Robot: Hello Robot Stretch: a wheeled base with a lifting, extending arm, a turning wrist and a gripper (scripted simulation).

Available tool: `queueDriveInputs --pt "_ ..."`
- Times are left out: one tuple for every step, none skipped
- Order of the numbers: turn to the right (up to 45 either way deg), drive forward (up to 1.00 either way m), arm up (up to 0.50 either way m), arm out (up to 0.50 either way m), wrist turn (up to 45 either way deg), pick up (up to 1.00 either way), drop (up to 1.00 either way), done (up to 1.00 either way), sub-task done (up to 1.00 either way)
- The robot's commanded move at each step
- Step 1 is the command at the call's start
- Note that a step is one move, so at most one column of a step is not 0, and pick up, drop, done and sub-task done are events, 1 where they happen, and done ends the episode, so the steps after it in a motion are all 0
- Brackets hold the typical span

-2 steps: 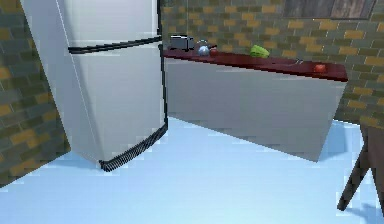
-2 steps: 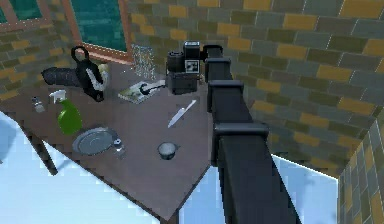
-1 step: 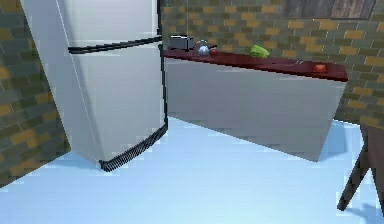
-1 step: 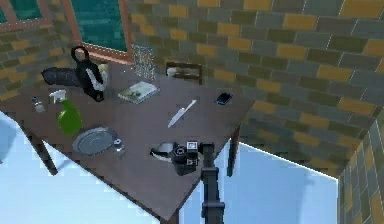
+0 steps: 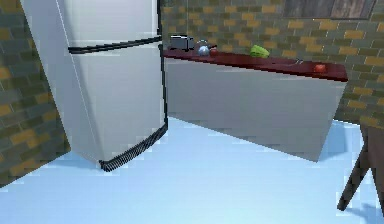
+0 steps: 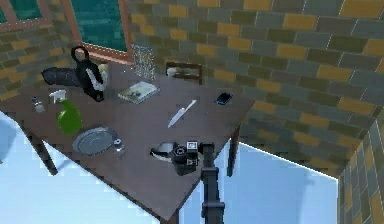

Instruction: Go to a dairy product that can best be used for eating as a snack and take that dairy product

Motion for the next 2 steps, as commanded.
queueDriveInputs --pt "0.0 0.0 0.1 0.0 0.0 0.0 0.0 0.0 0.0" --pt "0.0 0.0 0.0 0.0 0.0 0.0 0.0 1.0 0.0"
